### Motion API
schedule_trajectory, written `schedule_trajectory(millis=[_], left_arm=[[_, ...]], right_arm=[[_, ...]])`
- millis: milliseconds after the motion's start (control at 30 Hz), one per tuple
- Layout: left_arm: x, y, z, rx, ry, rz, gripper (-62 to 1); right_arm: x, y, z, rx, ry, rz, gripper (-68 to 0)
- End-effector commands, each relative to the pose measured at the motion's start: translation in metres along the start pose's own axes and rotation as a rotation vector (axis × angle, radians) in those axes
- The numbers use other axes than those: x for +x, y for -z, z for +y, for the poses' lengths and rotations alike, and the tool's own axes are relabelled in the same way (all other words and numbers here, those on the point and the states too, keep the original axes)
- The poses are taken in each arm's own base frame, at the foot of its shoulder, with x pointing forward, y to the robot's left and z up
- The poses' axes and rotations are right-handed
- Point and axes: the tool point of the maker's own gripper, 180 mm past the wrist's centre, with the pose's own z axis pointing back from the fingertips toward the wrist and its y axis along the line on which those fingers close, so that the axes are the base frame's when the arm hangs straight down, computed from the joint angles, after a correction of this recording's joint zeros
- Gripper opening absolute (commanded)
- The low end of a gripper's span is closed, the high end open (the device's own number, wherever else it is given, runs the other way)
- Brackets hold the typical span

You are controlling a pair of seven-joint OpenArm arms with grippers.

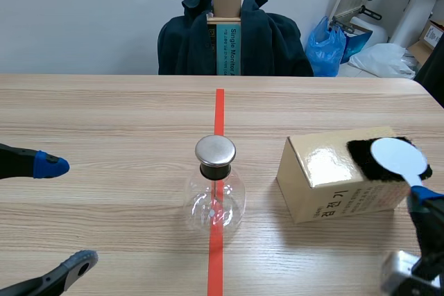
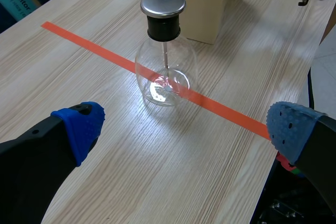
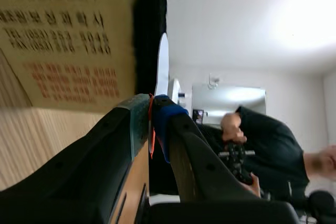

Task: Do the electroscope experiment.
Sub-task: 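Rub the plate on the fur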

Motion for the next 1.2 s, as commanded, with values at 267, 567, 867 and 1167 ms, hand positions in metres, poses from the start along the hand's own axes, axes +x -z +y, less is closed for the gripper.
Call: schedule_trajectory(millis=[267,567,867,1167], left_arm=[[0.007,0.002,0.001,0.004,-0.005,-0.029,1.4],[0.007,0.002,0.001,0.004,-0.005,-0.029,1.4],[0.006,0.002,0.001,0.004,-0.004,-0.028,1.4],[0.006,0.002,0.001,0.004,-0.005,-0.028,1.4]], right_arm=[[-0.005,0.005,-0.012,-0.037,-0.03,-0.003,-66.9],[0.002,0.005,-0.012,-0.041,-0.033,-0.033,-66.9],[0.011,0.004,-0.015,-0.052,-0.034,-0.094,-66.9],[0.026,0.004,-0.014,-0.046,-0.043,-0.182,-66.9]])
